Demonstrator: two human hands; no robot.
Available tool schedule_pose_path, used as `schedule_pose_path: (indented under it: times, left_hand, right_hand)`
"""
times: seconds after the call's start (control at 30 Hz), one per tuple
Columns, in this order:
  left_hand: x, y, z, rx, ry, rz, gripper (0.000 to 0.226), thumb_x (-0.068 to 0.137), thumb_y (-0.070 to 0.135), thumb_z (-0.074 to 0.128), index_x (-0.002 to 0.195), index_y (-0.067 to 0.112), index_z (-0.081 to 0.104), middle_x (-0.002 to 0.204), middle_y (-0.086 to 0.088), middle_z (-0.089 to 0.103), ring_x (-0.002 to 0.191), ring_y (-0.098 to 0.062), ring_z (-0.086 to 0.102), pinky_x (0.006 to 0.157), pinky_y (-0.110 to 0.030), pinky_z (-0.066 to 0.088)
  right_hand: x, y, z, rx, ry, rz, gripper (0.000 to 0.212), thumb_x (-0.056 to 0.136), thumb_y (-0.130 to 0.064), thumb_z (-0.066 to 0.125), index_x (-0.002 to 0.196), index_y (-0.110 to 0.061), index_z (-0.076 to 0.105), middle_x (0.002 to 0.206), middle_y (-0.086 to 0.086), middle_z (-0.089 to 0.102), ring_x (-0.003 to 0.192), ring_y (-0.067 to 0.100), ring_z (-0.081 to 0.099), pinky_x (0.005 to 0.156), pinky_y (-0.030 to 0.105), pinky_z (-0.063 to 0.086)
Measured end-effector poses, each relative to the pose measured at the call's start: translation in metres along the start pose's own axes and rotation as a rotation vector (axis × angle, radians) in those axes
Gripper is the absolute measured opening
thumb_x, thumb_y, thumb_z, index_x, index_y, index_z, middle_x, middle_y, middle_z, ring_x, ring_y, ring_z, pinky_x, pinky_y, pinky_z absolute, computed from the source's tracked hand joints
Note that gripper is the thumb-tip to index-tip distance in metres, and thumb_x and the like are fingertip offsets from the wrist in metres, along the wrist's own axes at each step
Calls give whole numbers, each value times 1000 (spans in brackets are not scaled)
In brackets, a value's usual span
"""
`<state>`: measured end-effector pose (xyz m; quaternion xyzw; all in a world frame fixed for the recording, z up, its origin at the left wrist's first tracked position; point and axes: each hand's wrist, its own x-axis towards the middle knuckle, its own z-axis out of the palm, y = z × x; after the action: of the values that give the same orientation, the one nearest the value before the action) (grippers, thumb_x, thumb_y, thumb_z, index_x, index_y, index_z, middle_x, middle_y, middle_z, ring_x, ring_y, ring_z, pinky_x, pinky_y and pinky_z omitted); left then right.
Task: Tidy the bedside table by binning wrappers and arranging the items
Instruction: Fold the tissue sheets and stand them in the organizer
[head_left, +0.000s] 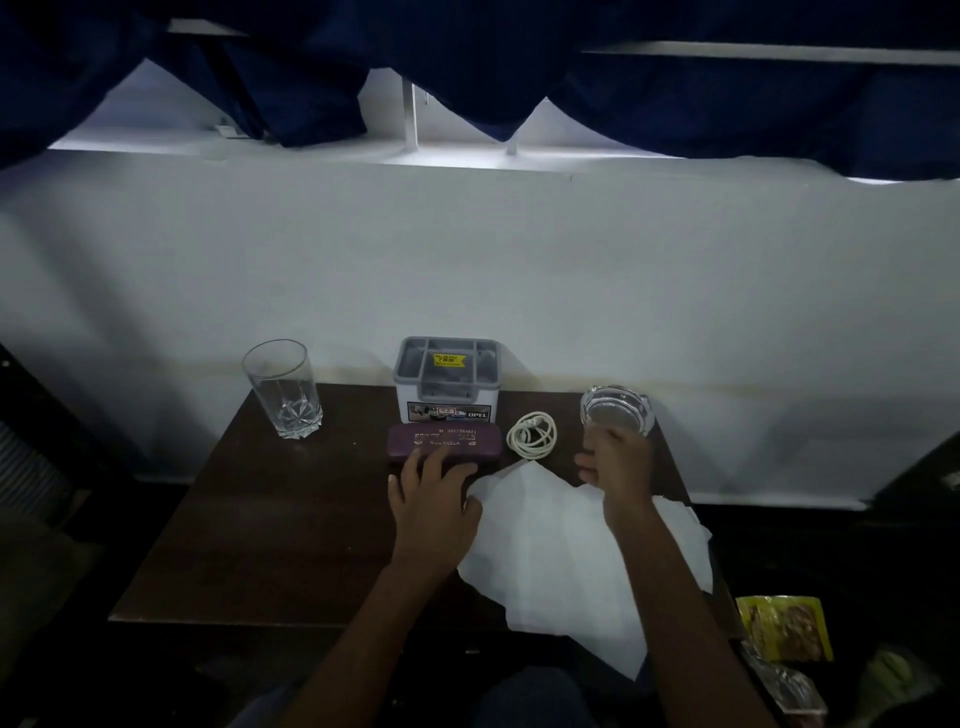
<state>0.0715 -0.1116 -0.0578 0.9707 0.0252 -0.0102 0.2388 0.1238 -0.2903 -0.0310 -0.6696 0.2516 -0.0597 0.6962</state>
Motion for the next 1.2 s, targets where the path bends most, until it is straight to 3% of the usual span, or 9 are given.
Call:
schedule_pose_path:
  times: [0.17,0.27,0.33,0.47,0.67,0.83,1.0,1.1,1.2]
  left_hand:
    - [-13,-2,-1,-11,-90,-16,40,94,29,44,134,33,46,152,8,26,145,-21,6,116,-51,1]
    - [-24,-7,-9,-8,-107,-23,38,95,28,43,132,32,48,149,10,32,144,-19,11,116,-51,4]
    - [-32,-15,-15,-28,-111,-47,38,94,26,45,132,31,49,146,10,37,142,-18,18,117,-50,10]
    - [-40,-33,-19,-100,-149,-94,36,92,27,51,128,30,54,140,6,47,135,-19,34,112,-47,28]
    - [-39,-34,-22,-208,-165,-117,35,91,22,53,126,24,58,134,0,54,128,-20,44,108,-44,36]
    - [-37,-26,-20,-332,-120,-111,34,92,15,53,125,16,59,133,-5,56,124,-20,50,108,-32,37]
    - [-36,-20,-19,-385,-156,-73,33,92,7,48,123,10,60,128,-4,60,115,-14,54,92,-16,35]
    - [-36,-19,-16,-422,-219,-93,37,93,7,48,129,8,55,135,-6,55,123,-16,50,96,-16,33]
    - [-36,-19,-16,-440,-221,-98,37,93,7,48,130,8,54,135,-6,54,123,-18,51,100,-19,35]
  right_hand:
    - [-41,23,21,-445,-157,-85,18,80,-7,53,70,6,62,66,14,56,65,23,50,59,31,37]
    - [-65,35,35,-942,-366,-195,24,86,-17,52,97,-2,66,103,13,65,97,26,57,79,29,43]
    - [-81,40,35,-1206,-304,-306,31,90,-25,49,117,-13,59,125,5,53,118,26,47,93,32,40]
    - [-93,54,29,-1421,-240,-345,44,90,-34,50,131,-22,41,144,7,30,129,30,31,99,39,36]
    - [-93,58,24,-1477,-341,-317,47,90,-31,52,134,-21,38,143,8,30,130,29,30,102,38,36]
    - [-86,50,22,-1225,-274,-336,42,91,-18,51,133,-18,45,135,5,46,124,23,42,96,30,42]
    - [-75,54,22,-989,-298,-255,36,89,-25,54,122,-12,58,129,7,55,121,24,47,98,32,40]
    - [-64,49,16,-885,-130,-275,30,88,-19,54,116,-11,61,124,10,55,117,27,50,95,35,41]
    - [-52,45,-2,-1062,85,-264,33,88,-20,54,120,-13,57,125,12,50,116,30,47,93,38,42]
